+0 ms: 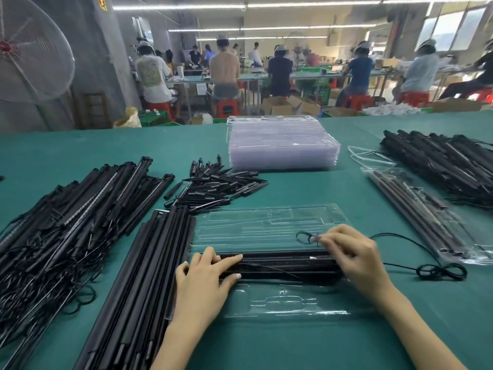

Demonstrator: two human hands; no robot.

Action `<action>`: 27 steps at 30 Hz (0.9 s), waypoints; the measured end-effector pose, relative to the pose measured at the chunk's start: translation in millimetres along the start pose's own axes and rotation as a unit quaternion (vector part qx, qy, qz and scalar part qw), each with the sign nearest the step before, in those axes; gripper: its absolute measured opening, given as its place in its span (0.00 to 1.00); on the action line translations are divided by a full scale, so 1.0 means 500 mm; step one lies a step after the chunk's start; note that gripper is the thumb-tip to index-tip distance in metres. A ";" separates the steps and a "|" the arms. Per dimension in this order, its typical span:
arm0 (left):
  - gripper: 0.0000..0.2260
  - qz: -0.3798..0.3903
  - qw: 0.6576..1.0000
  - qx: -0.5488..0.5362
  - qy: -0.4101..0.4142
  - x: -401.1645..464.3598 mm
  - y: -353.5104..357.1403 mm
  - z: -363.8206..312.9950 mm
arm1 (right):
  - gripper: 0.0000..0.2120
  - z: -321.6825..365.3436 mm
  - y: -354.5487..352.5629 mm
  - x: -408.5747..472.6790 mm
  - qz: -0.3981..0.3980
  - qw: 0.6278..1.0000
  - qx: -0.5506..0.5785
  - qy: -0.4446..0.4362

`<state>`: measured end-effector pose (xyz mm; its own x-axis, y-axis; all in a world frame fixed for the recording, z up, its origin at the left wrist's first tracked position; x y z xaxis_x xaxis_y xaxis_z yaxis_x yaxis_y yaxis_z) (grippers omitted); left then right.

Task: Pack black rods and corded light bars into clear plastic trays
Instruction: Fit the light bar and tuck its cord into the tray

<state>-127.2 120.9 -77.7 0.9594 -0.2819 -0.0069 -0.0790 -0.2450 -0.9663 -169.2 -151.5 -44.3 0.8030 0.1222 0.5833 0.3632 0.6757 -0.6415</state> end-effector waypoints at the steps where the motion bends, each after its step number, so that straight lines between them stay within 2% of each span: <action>1: 0.16 0.004 1.000 -0.007 -0.006 0.003 -0.001 0.001 | 0.09 -0.004 -0.018 0.001 -0.046 0.999 -0.007 0.012; 3: 0.15 0.012 1.000 -0.022 -0.016 0.009 -0.002 0.005 | 0.11 -0.014 -0.049 0.001 -0.106 0.991 -0.057 0.054; 4: 0.14 0.016 0.999 -0.036 -0.018 0.012 -0.002 0.007 | 0.11 -0.021 -0.056 0.001 -0.109 0.988 -0.080 0.078; 6: 0.11 0.023 0.996 -0.084 -0.021 0.018 0.001 0.009 | 0.15 -0.028 -0.051 0.000 -0.055 0.989 -0.107 0.090; 8: 0.10 0.023 0.991 -0.128 -0.031 0.021 0.004 0.008 | 0.27 -0.022 -0.025 -0.003 0.042 0.992 -0.101 0.068; 10: 0.08 0.017 0.991 -0.130 -0.039 0.023 0.004 0.006 | 0.39 -0.009 0.001 -0.003 0.098 0.981 -0.159 0.052; 11: 0.07 0.018 0.991 -0.128 -0.041 0.024 0.004 0.005 | 0.37 0.005 0.005 0.000 0.101 0.969 -0.222 0.038; 12: 0.06 0.022 0.991 -0.126 -0.041 0.024 0.005 0.004 | 0.29 0.016 0.008 0.001 0.103 0.958 -0.267 0.019; 14: 0.07 0.032 0.992 -0.121 -0.035 0.025 0.005 0.003 | 0.15 0.018 0.013 -0.004 0.152 0.950 -0.273 -0.003; 17: 0.11 0.046 0.994 -0.095 -0.024 0.025 0.012 0.002 | 0.17 0.002 0.020 -0.032 0.217 0.930 -0.290 -0.063; 19: 0.13 0.055 0.996 -0.072 -0.020 0.026 0.019 0.002 | 0.19 -0.005 0.003 -0.043 0.199 0.931 -0.297 -0.074; 22: 0.14 0.071 0.994 -0.080 -0.020 0.033 0.028 0.004 | 0.13 0.001 -0.018 -0.055 0.147 0.944 -0.282 -0.089; 27: 0.15 0.065 0.994 -0.080 -0.022 0.035 0.034 0.005 | 0.07 0.034 -0.003 -0.053 0.144 0.933 -0.296 -0.146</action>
<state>-111.2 113.9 -95.0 0.9488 -0.2817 -0.1432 -0.2417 -0.3551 -0.9030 -199.4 -143.4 -50.1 0.7758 0.4882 0.3998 0.4192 0.0748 -0.9048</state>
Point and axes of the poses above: each hand's wrist, its own x-axis towards the middle knuckle, its own y-axis out of the palm, z = x × y, the point moved 6 cm from there along x, towards the middle knuckle, and after that the axes turned 12 degrees about z, right-handed, at the moved point
